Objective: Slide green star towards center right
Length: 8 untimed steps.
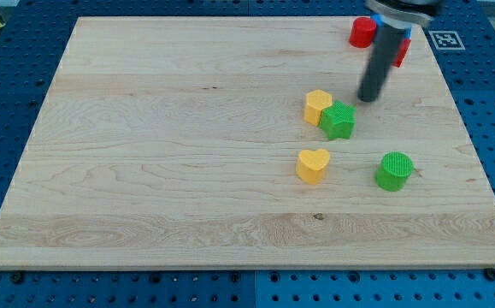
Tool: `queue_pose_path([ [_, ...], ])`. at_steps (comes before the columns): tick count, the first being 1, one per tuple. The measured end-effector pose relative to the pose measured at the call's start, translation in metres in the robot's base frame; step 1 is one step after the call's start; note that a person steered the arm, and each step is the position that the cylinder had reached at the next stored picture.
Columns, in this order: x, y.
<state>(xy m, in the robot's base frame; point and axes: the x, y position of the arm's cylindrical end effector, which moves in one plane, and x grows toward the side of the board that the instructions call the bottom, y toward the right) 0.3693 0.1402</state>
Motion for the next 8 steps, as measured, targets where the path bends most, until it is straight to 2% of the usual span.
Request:
queue_pose_path([
  [1,-0.019,-0.106],
  [2,-0.007,-0.16],
  [3,0.03,-0.156],
  [5,0.046,-0.121],
  [8,0.052,0.001],
])
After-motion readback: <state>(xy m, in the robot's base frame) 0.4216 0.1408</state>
